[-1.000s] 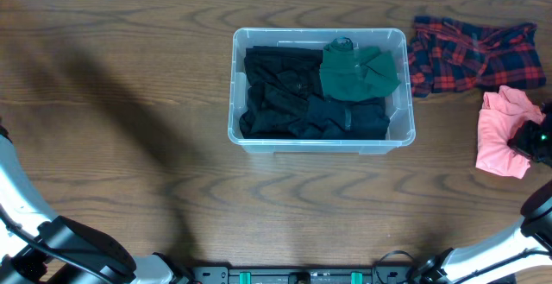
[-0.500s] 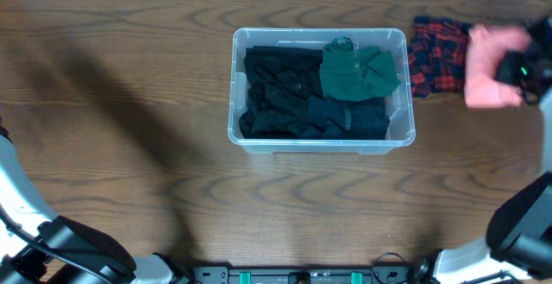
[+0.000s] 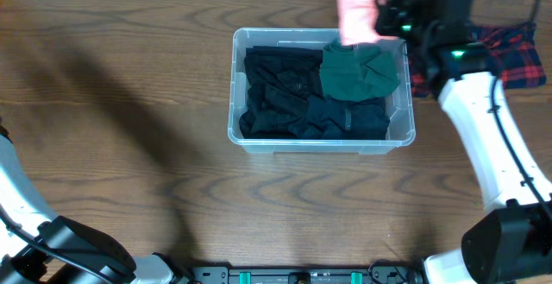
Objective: Pack container
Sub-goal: 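Lift the pink garment and swing it over the bin, then lower the pink garment into the bin's left side and release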
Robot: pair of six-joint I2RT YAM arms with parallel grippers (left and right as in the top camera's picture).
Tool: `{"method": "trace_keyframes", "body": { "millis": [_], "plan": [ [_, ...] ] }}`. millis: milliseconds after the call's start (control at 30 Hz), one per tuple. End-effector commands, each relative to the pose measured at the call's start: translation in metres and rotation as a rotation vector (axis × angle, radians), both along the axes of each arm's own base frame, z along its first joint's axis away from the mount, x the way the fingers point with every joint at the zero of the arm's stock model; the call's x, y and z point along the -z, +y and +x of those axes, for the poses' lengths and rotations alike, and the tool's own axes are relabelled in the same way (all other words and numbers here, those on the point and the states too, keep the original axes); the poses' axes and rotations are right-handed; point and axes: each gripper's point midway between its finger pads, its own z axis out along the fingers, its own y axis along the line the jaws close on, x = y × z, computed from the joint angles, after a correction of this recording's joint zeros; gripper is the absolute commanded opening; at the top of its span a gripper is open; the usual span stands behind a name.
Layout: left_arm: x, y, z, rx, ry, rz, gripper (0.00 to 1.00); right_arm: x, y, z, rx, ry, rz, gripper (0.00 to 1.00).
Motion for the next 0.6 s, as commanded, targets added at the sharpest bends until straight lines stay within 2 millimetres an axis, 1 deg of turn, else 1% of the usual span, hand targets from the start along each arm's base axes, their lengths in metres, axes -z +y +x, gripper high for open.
{"method": "trace_keyframes", "body": {
  "millis": [0,67,133,200,300,367,467,567],
  "plan": [
    [0.000,-0.001,-0.006,-0.017,0.003,0.006,0.98,-0.005,0.041,-0.001,-0.028,0.012,0.095,0.01],
    [0.000,-0.001,-0.006,-0.017,0.003,0.006,0.98,0.001,0.065,-0.004,-0.074,0.017,0.093,0.01],
    [0.000,-0.001,-0.006,-0.017,0.003,0.006,0.98,0.013,0.087,-0.003,-0.111,0.023,0.092,0.01],
    [-0.001,-0.001,-0.006,-0.018,0.003,0.006,0.98,0.027,0.107,-0.002,-0.156,0.036,0.097,0.01],
    [0.000,-0.001,-0.006,-0.017,0.003,0.006,0.98,0.053,0.138,-0.007,-0.239,0.082,0.107,0.01],
    [0.000,-0.001,-0.006,-0.017,0.003,0.006,0.98,0.073,0.155,-0.013,-0.286,0.125,0.107,0.01],
    [-0.001,-0.001,-0.006,-0.018,0.003,0.006,0.98,0.094,0.175,-0.023,-0.344,0.179,0.108,0.01],
    [-0.001,-0.001,-0.006,-0.018,0.003,0.006,0.98,0.102,0.185,-0.030,-0.364,0.201,0.100,0.01]
  ]
}}
